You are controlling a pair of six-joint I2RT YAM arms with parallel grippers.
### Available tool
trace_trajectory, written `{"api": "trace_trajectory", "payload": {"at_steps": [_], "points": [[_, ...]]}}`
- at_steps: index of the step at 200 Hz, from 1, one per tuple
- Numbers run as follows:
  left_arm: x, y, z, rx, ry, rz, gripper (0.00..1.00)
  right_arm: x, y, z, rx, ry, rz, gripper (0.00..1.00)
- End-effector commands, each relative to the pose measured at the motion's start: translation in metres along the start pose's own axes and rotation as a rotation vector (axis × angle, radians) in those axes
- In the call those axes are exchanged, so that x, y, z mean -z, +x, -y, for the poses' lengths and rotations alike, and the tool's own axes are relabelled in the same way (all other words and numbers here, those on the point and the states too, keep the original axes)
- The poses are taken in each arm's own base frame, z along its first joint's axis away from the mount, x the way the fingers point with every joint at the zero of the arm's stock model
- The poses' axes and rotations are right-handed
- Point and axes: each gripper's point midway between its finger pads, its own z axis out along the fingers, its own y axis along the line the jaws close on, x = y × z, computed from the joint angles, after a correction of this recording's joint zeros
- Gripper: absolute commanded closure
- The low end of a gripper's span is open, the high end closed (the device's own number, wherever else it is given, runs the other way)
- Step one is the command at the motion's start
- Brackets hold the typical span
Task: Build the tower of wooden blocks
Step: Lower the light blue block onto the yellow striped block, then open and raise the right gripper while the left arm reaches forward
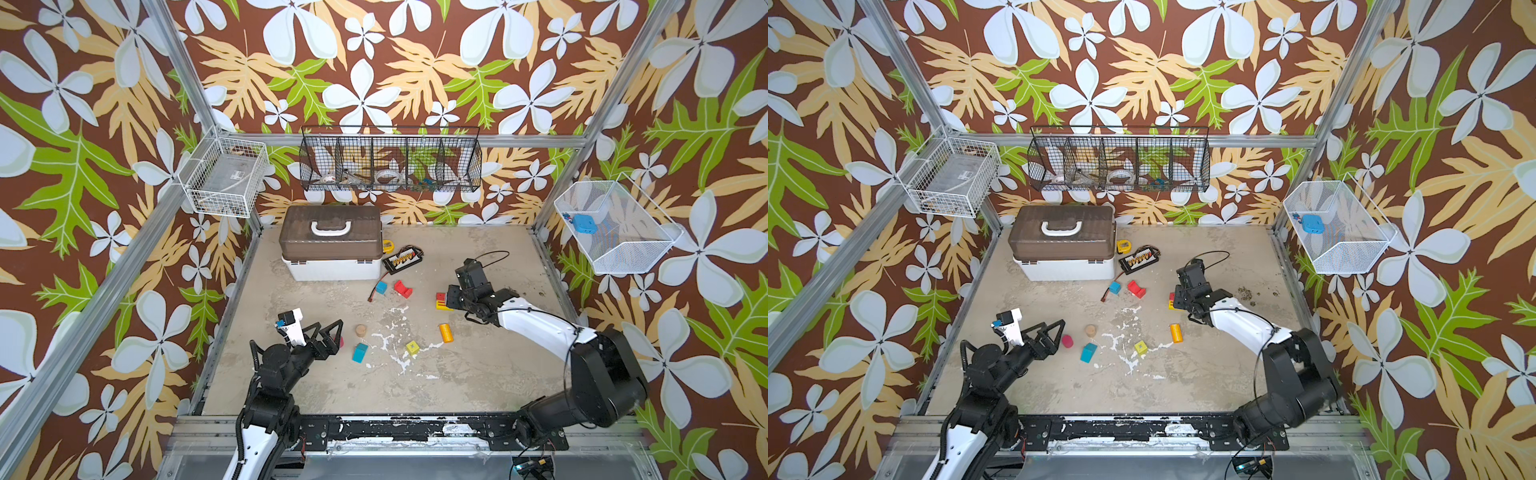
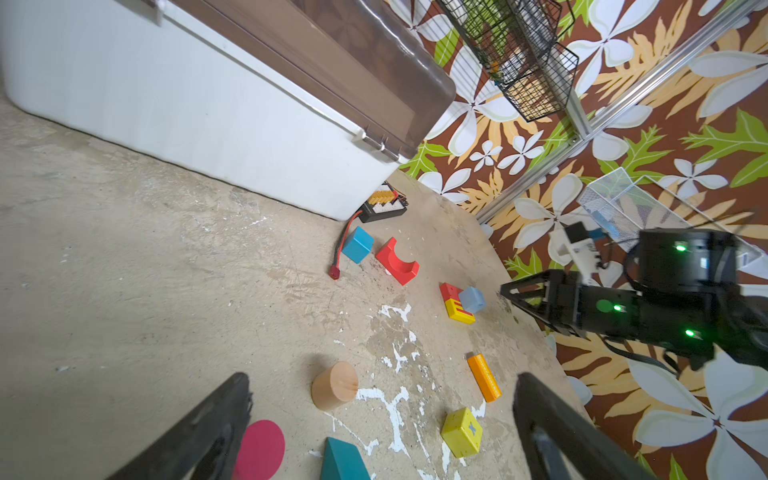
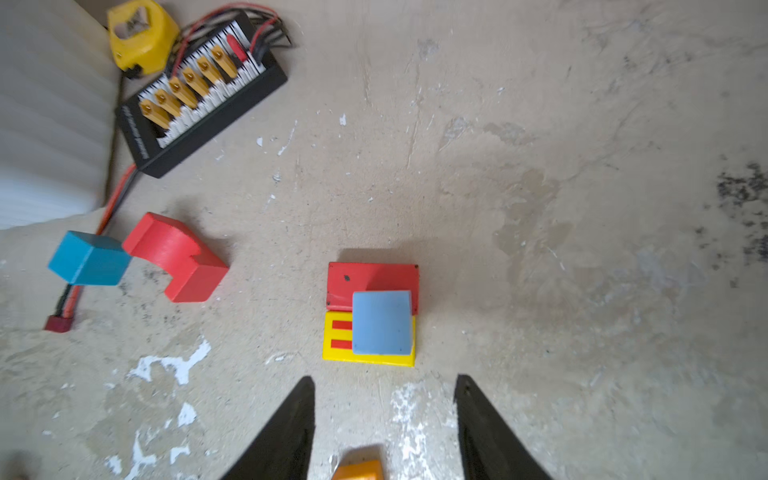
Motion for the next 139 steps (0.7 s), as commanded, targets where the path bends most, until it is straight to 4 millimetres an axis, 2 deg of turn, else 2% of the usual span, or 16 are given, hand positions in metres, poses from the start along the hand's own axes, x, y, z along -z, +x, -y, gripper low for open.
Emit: {"api": "trace_trajectory", "payload": {"at_steps": [1,18,31,61,75,102,123,139], "points": [[0.001,-0.006,-0.009,0.007,-0.064,0.026,0.0,0.019,-0.008,-0.014,-0.03,-0.087,0.057,0.38],[0.001,-0.008,-0.014,0.014,-0.094,0.034,0.01,0.036,-0.013,-0.03,-0.003,-0.138,0.106,0.32],[0.001,-0.008,-0.016,0.014,-0.101,0.037,0.03,0.045,-0.015,-0.044,0.028,-0.167,0.126,0.31],[0.001,-0.009,-0.015,0.012,-0.095,0.043,0.1,0.055,-0.007,-0.078,0.065,-0.253,0.122,0.31],[0.001,-0.011,-0.015,0.005,-0.1,0.054,0.11,0.057,-0.005,-0.085,0.083,-0.272,0.128,0.31],[0.0,-0.014,-0.021,-0.011,-0.136,0.062,0.13,0.064,-0.013,-0.068,0.098,-0.212,0.196,0.31],[-0.002,-0.014,-0.02,-0.024,-0.137,0.05,0.15,0.077,-0.027,-0.041,0.06,-0.143,0.307,0.26],[-0.005,-0.013,-0.023,-0.036,-0.169,0.018,0.14,0.078,-0.036,-0.014,0.027,-0.133,0.364,0.25]]}}
